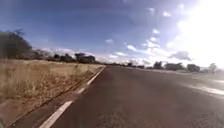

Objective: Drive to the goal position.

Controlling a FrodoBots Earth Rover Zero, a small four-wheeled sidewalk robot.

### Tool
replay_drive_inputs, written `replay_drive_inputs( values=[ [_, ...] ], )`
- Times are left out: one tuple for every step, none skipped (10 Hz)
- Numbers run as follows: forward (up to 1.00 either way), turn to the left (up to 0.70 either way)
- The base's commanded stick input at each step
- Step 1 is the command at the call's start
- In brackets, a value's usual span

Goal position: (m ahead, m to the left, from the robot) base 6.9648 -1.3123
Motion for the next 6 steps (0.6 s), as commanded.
replay_drive_inputs(
  values=[
    [0.5, 0.0],
    [0.5, 0.0],
    [0.5, 0.0],
    [0.5, 0.0],
    [0.5, 0.0],
    [0.5, 0.0]
  ],
)
